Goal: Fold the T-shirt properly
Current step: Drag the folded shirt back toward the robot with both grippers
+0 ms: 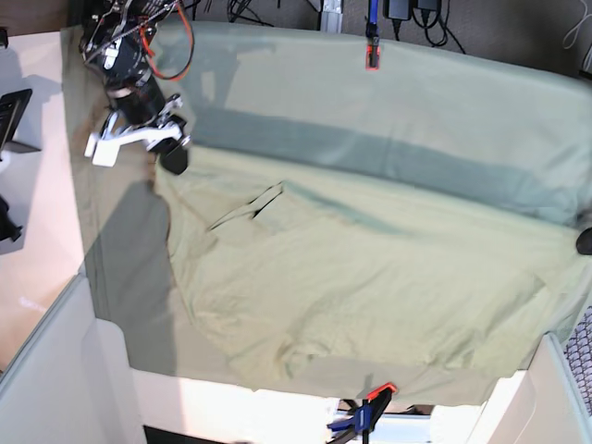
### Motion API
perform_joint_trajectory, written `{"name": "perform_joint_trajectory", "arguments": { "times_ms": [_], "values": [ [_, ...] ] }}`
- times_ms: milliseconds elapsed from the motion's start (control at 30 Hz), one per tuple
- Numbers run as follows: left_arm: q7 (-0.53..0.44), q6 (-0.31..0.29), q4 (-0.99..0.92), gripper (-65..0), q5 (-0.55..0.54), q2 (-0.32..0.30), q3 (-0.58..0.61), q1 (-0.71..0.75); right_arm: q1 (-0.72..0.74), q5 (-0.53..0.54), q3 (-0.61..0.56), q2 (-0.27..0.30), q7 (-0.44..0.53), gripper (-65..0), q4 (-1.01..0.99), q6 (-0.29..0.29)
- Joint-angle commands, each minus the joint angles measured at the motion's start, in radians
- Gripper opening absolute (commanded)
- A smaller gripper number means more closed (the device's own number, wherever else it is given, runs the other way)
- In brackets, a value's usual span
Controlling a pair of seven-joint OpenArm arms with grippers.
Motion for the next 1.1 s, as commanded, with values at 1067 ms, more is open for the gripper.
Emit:
{"name": "perform_joint_trajectory", "arguments": {
  "times_ms": [1067],
  "values": [
    [0.004, -0.012, 0.553, -65.0, -0.092, 0.03, -0.33, 0.764, -0.468, -0.018, 0.068, 0.191, 0.002, -65.0, 0.271, 0.003]
  ]
}}
